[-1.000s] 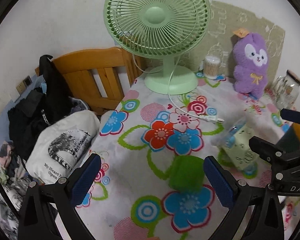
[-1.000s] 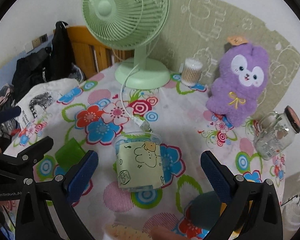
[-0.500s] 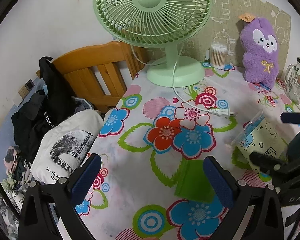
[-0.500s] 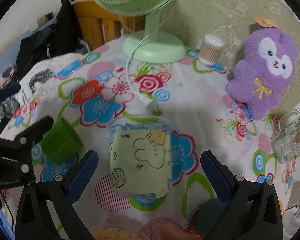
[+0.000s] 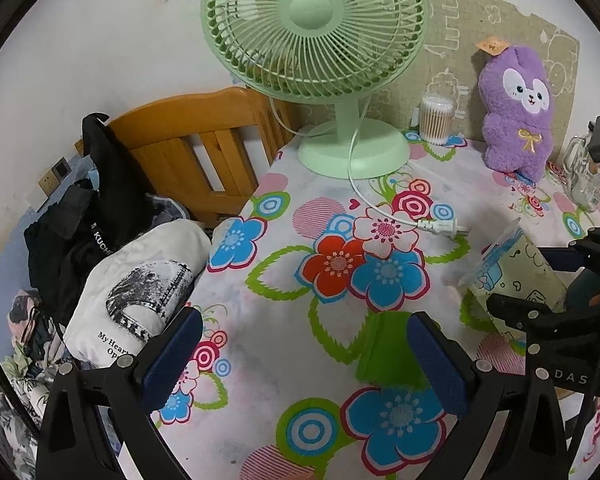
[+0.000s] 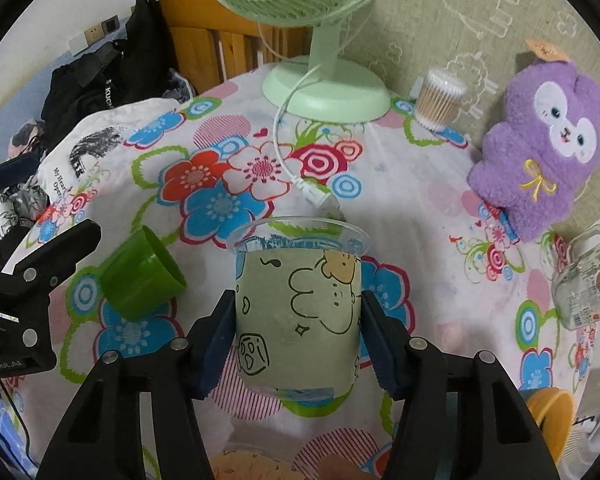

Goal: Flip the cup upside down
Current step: 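Close the right gripper around the pale green paper cup, then lift the pale green paper cup off the table with the right gripper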

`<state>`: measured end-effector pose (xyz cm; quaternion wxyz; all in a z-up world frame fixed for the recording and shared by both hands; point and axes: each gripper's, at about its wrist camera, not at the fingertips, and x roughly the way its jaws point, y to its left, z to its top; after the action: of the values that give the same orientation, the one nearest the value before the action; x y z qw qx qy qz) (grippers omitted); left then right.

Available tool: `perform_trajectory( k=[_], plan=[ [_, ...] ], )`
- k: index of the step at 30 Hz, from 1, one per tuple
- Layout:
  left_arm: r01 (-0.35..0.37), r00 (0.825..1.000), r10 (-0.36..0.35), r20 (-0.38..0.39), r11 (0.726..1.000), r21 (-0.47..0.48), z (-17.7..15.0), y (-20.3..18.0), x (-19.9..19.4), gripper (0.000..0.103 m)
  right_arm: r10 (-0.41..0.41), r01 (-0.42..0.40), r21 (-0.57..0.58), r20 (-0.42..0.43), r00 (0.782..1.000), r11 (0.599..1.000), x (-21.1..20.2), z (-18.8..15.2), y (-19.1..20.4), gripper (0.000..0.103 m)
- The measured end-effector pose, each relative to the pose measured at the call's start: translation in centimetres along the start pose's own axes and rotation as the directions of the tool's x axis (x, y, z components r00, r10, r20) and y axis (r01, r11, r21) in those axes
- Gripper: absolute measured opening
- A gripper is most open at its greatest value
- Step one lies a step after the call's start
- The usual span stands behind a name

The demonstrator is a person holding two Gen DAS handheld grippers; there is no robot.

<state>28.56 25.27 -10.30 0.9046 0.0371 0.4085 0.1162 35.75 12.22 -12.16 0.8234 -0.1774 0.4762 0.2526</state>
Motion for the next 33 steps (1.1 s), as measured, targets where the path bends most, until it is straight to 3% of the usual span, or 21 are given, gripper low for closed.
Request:
perform_trajectory(
  k=[8, 17, 25, 33],
  plan=[
    [0.027, 0.999, -0.027, 0.043, 1.0, -0.005, -0.4, 0.7, -3.5, 0.103, -0.032, 0.031, 0.013, 0.062, 0.998, 0.999, -4.2, -0.4, 0.4, 0.062],
    [0.064, 0.993, -0.064, 0.101, 0.998, 0.007, -2.3, 1.1, -9.0, 0.103, -0.059, 0.059, 0.008, 0.139, 0.988, 0.998, -11.0, -4.0, 3.1, 0.062],
    [0.108, 0.985, -0.11, 0.13, 0.994, 0.028, -6.2, 0.8, -13.6, 0.103, -0.073, 0.076, -0.018, 0.126, 0.989, 0.997, -15.0, -10.0, 6.3, 0.063],
    [0.168, 0.979, -0.173, 0.11, 0.985, 0.046, -10.9, -0.5, -16.2, 0.103, -0.095, 0.097, -0.026, 0.071, 0.993, 0.995, -16.6, -17.5, 9.3, 0.063]
  ],
)
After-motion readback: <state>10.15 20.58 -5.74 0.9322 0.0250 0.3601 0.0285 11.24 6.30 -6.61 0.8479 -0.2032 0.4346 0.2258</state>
